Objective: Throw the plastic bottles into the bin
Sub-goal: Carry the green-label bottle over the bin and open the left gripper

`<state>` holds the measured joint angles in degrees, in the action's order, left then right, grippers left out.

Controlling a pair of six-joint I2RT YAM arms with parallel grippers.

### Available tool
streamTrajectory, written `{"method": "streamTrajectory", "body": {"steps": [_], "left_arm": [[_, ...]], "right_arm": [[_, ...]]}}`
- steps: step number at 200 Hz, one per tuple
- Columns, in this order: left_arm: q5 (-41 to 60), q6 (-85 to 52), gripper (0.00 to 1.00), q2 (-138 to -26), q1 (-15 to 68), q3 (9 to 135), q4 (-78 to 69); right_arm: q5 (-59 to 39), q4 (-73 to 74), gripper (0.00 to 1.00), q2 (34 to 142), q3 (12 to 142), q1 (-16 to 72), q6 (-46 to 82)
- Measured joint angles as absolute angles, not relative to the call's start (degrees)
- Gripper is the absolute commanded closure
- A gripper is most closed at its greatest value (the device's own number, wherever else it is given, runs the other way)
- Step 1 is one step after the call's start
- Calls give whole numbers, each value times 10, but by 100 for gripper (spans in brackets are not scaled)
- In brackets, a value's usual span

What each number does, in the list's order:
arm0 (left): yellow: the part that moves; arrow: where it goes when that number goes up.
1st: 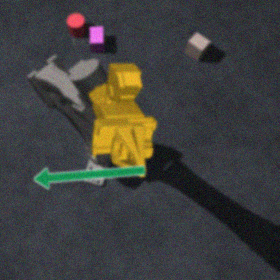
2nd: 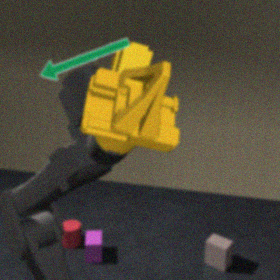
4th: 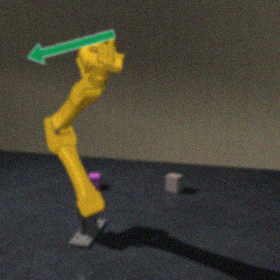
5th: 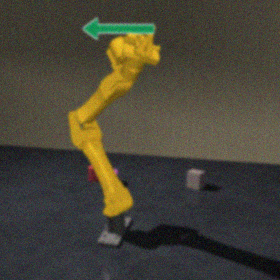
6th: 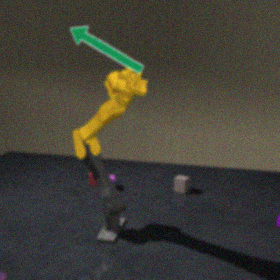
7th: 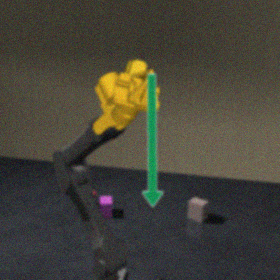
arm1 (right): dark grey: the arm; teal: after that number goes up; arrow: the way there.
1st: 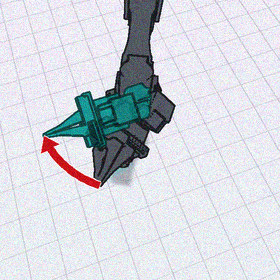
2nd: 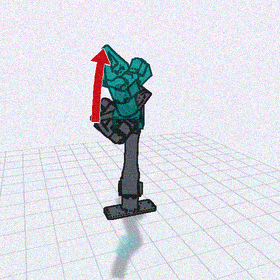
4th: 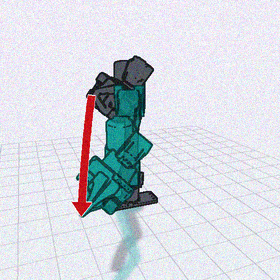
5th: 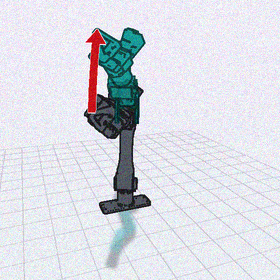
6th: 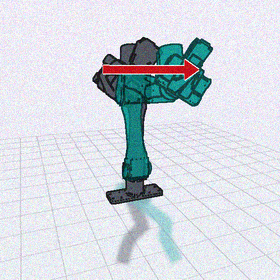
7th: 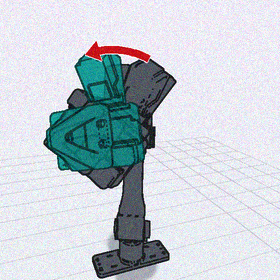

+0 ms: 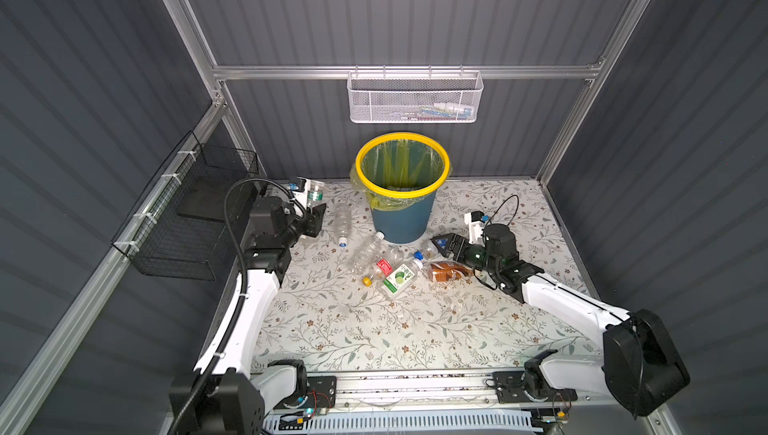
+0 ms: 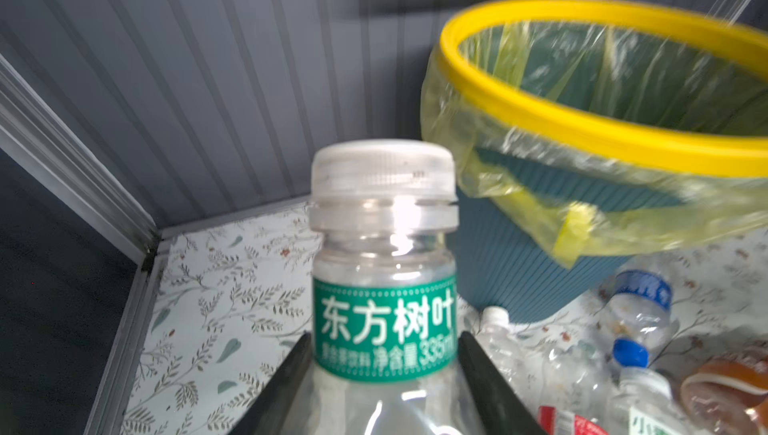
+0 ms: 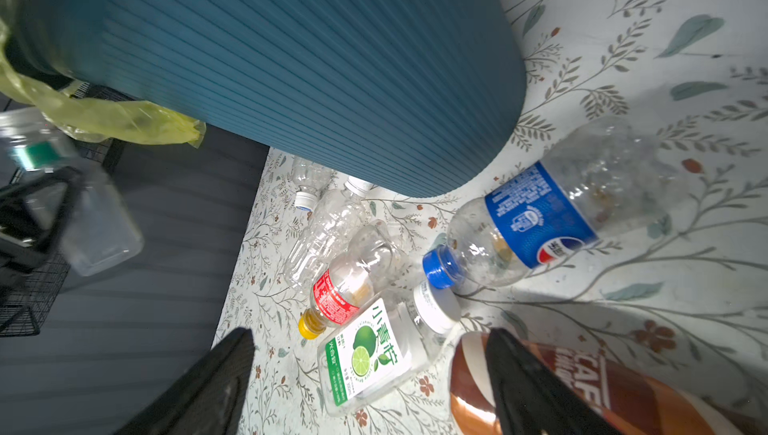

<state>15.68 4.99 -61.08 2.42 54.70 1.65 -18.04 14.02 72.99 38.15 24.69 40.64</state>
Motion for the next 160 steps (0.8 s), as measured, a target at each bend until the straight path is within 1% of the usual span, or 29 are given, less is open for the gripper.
{"method": "streamTrajectory", "body": {"steps": [18, 28, 39, 58, 69, 77, 82, 87, 95, 102, 104, 105, 107, 115, 126, 144, 160], "left_arm": [[188, 17, 57, -552, 24, 536, -20], [206, -9, 61, -529, 24, 541, -42], [224, -34, 62, -527, 27, 570, -40], [229, -69, 60, -567, 55, 672, -35], [221, -73, 59, -609, 93, 740, -29], [211, -72, 57, -644, 124, 786, -20], [203, -67, 54, -670, 145, 816, -11], [193, -62, 50, -701, 170, 853, 0], [178, -55, 37, -753, 202, 913, 25], [165, -46, 22, -801, 222, 973, 47], [163, -49, 7, -817, 227, 992, 54], [162, -49, 4, -822, 229, 998, 56], [158, -44, 1, -837, 234, 1015, 62], [144, -40, 0, -900, 249, 1078, 95], [124, -37, 0, -962, 256, 1128, 130], [92, -35, 0, -1010, 254, 1131, 179], [68, -31, 0, -1011, 254, 1111, 207]], "right_arm": [[-170, 131, 11, 718, 371, 247, 402], [-164, 125, 11, 714, 365, 247, 400], [-159, 122, 11, 711, 361, 247, 399], [-151, 121, 12, 710, 360, 247, 398], [-149, 121, 12, 710, 360, 247, 398], [-148, 121, 12, 710, 360, 247, 398], [-147, 121, 12, 710, 360, 247, 398], [-147, 121, 12, 710, 361, 247, 398], [-145, 118, 12, 710, 362, 247, 399], [-143, 112, 12, 709, 365, 247, 399], [-142, 110, 12, 709, 366, 247, 399], [-141, 110, 12, 709, 366, 247, 399], [-141, 107, 12, 708, 367, 247, 399], [-137, 98, 12, 705, 369, 248, 399], [-132, 81, 11, 692, 369, 249, 398], [-115, 49, 10, 650, 366, 249, 394], [-95, 23, 9, 605, 360, 249, 385]]}}
